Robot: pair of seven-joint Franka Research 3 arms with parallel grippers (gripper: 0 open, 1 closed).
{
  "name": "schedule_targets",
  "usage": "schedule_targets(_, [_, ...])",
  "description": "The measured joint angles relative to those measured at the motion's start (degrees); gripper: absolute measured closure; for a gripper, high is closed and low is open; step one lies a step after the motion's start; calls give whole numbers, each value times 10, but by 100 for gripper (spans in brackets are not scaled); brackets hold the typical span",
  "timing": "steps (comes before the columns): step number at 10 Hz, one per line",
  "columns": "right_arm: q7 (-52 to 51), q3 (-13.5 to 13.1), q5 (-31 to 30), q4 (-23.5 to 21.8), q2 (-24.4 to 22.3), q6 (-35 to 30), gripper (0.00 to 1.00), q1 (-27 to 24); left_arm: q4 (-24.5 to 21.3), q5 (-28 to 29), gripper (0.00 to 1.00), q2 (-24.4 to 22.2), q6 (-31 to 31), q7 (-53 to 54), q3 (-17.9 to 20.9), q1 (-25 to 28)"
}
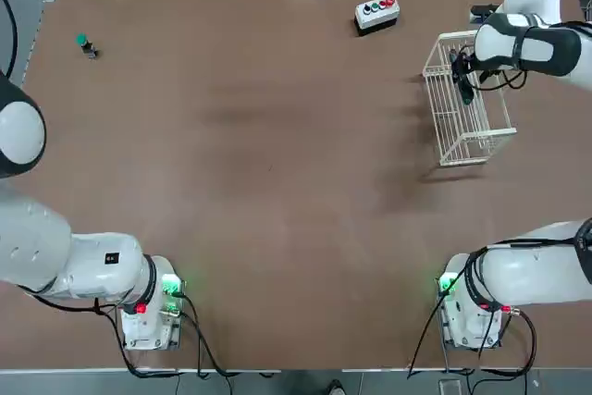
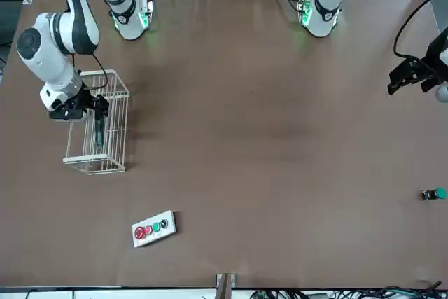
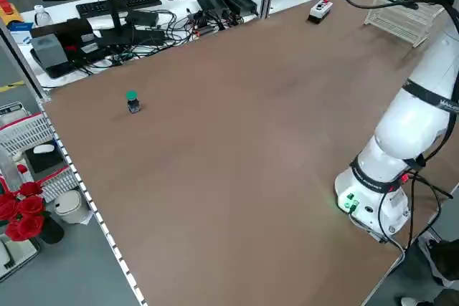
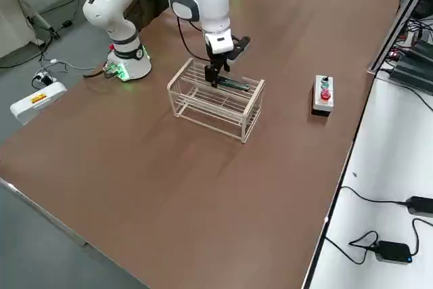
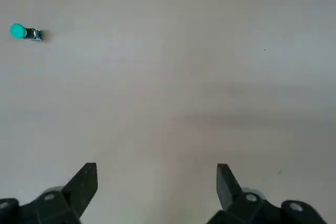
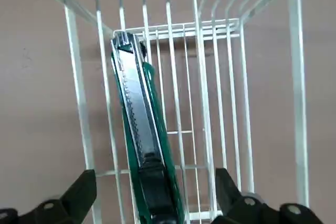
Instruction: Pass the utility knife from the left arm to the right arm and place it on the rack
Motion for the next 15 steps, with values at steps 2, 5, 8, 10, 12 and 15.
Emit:
schedule_targets(2, [0, 1, 0, 52, -15, -75, 0, 0, 0, 0, 0, 0, 0, 0, 0, 1])
schedule_targets(5, [0, 3, 3, 179, -35, -221, 0, 1, 0, 0, 0, 0, 0, 1, 0, 0])
schedule_targets(8, [21, 19, 6, 308, -39, -362, 0, 1, 0, 0, 0, 0, 0, 2, 0, 0])
schedule_targets(10, [41, 33, 6, 369, -38, -397, 0, 1, 0, 0, 0, 0, 0, 12, -1, 0])
schedule_targets(12, [47, 35, 6, 403, -22, -397, 0, 1, 0, 0, 0, 0, 0, 15, -1, -1])
schedule_targets(15, [57, 34, 17, 463, 35, -397, 0, 0, 0, 0, 0, 0, 0, 14, -1, -1])
